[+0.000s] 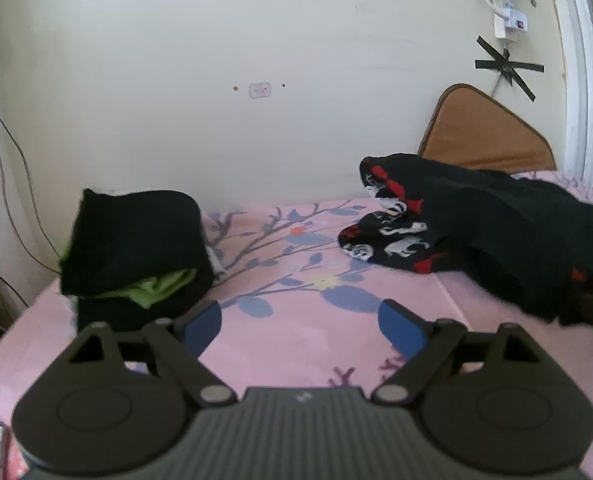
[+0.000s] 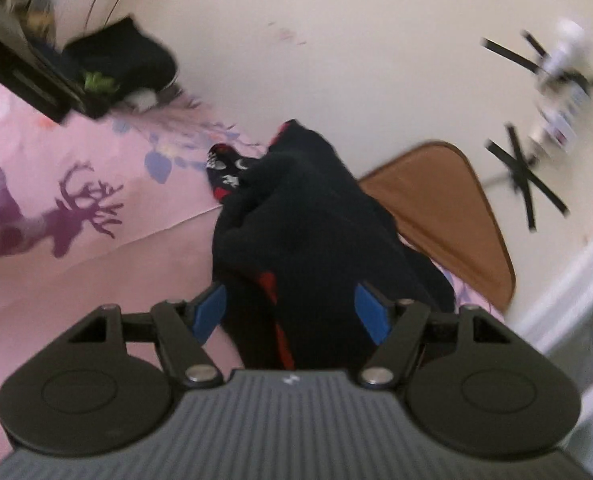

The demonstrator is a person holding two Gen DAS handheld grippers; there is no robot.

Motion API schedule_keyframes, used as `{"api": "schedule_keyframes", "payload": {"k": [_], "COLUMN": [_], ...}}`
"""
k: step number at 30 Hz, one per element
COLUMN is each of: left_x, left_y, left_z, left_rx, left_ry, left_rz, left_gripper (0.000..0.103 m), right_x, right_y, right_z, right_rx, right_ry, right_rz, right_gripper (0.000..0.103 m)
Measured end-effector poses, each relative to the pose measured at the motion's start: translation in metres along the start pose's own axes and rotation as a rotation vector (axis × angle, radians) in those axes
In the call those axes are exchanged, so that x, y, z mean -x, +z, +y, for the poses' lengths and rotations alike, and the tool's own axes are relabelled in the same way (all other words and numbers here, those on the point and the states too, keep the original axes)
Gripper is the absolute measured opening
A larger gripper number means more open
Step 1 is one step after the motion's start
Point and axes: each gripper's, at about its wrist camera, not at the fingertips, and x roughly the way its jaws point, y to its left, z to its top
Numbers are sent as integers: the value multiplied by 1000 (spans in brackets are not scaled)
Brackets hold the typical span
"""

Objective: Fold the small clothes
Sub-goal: 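Lift the sweater off the bed with the right tool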

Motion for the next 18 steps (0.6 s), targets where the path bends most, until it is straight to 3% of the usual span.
{"api": "schedule_keyframes", "payload": {"k": [3, 5, 6, 7, 9, 15, 18], "left_x": [4, 5, 5, 5, 2, 5, 5], "left_y": [-6, -9, -10, -12, -13, -20, -24], "left_z": [1, 0, -1, -2, -4, -11, -18], "left_rx": [-18, -31, -35, -39, -44, -104, -162], "left_ry": [7, 7, 6, 3, -5, 27, 79], "left_rz": [-1, -7, -10, -13, -15, -68, -111], "left_gripper": [89, 89, 89, 89, 89, 89, 89], "right_x": [-17, -20, -18, -13, -4, 38, 40], "right_y": [11, 20, 20, 23, 26, 23, 5], "right_z": [-5, -24, -32, -44, -54, -84, -95], "right_rx": [26, -52, -111, -179, -236, -324, -370], "right_ry": [-55, 0, 45, 79, 64, -164, -258], "right_rz": [36, 49, 54, 56, 27, -115, -110], "right_gripper": [65, 28, 18, 17, 16, 14, 5]}}
